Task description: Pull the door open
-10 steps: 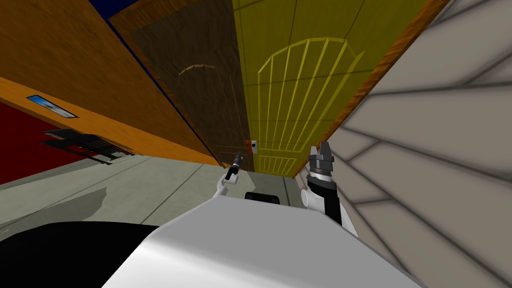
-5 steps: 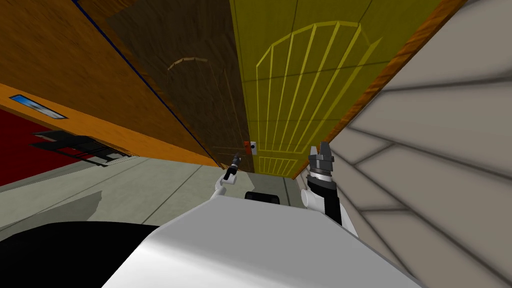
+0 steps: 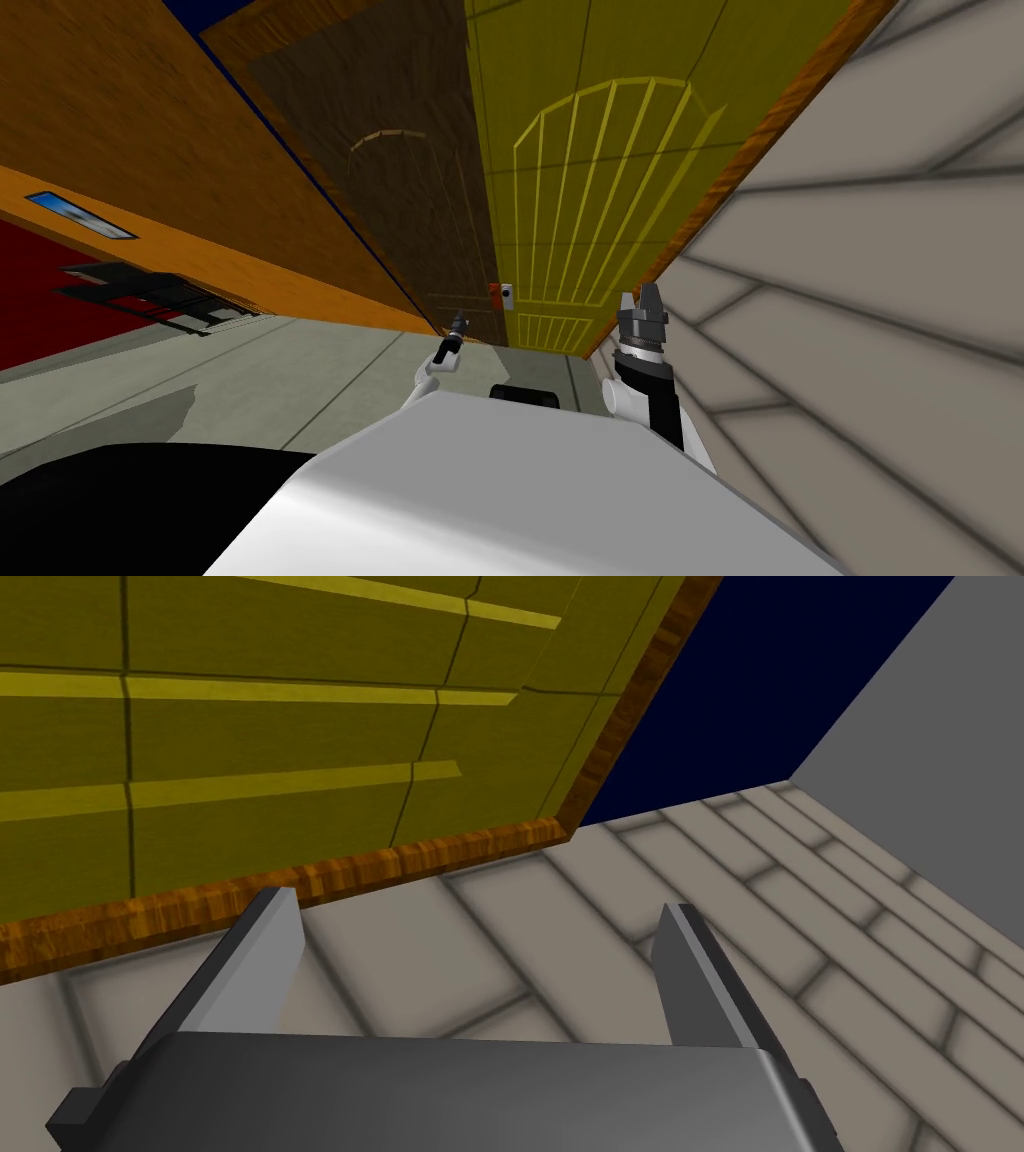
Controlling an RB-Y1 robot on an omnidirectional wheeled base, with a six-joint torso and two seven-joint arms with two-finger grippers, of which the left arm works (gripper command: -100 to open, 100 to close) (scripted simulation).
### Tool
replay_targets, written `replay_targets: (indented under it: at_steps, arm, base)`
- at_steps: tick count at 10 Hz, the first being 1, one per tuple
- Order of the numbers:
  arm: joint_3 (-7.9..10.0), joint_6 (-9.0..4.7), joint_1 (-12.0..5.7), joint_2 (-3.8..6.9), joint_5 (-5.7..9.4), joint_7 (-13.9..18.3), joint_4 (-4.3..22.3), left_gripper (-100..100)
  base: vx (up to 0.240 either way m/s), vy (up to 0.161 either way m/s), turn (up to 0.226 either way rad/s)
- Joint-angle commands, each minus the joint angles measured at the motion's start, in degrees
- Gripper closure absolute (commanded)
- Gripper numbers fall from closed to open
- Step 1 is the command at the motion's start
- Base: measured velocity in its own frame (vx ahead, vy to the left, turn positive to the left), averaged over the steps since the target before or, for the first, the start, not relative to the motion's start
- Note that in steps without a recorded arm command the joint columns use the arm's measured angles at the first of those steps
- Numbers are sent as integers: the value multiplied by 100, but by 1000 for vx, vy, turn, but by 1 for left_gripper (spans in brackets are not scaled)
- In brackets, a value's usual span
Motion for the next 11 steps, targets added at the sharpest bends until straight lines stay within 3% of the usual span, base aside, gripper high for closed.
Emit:
replay_targets:
  at_steps: [1,2,4,6,11]
  arm:
    - [152,-49,71,172,68,78,90,-100]
    - [152,-49,71,172,68,78,90,-100]
    - [289,-104,44,307,136,154,221,-100]
    - [290,-140,-26,326,159,193,257,-100]
    - [22,-210,-320,149,138,236,175,-100]
  base:
    - [59,-3,-59]
    - [50,2,-15]
    - [107,9,-142]
    - [166,21,-112]
    - [188,-61,-167]
